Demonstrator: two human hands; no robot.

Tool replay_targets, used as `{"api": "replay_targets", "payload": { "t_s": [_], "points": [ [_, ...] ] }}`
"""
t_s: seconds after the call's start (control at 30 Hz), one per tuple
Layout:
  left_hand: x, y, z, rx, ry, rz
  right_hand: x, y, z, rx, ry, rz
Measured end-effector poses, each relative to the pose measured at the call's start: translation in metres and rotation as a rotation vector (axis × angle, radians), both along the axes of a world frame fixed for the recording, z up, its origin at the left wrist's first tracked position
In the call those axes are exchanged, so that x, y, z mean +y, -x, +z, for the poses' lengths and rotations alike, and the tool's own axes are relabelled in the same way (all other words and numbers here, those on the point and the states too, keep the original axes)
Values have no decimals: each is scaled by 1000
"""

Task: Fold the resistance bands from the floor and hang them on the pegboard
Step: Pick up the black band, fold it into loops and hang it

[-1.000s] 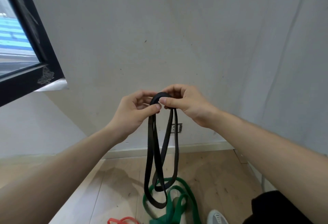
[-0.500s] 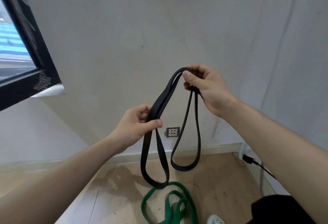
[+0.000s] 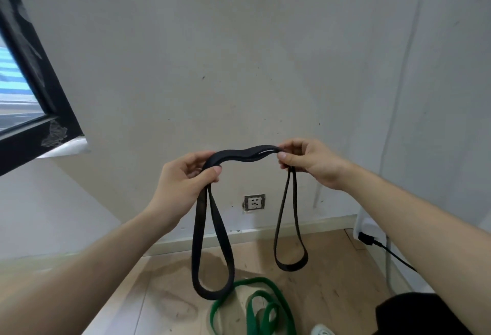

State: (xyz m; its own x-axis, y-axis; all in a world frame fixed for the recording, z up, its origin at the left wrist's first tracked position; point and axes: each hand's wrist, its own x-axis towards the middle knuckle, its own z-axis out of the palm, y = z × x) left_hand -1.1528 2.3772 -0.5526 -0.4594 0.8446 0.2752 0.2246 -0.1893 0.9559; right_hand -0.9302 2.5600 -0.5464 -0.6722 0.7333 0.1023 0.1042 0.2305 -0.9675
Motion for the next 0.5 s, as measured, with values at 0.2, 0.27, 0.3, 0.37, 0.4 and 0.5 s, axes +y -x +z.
{"api": "replay_targets", "payload": {
  "t_s": [0.2, 0.27, 0.3, 0.37, 0.4, 0.5],
  "points": [
    [0, -10, 11, -19, -74, -60, -23, 14, 5, -167, -70, 188],
    [-1, -14, 11, 31, -61, -104, -38, 26, 10, -144, -72, 254],
    [-1, -16, 10, 56, -53, -124, -44, 32, 12, -123, -83, 275],
    [0, -17, 8, 91, -44, -153, -53, 42, 13, -60, -107, 295],
    [0, -17, 6, 102, -42, -161, -56, 46, 12, -31, -117, 287],
    [0, -12, 5, 107, -26, -159, -57, 50, 11, 10, -138, 228]
  ]
}}
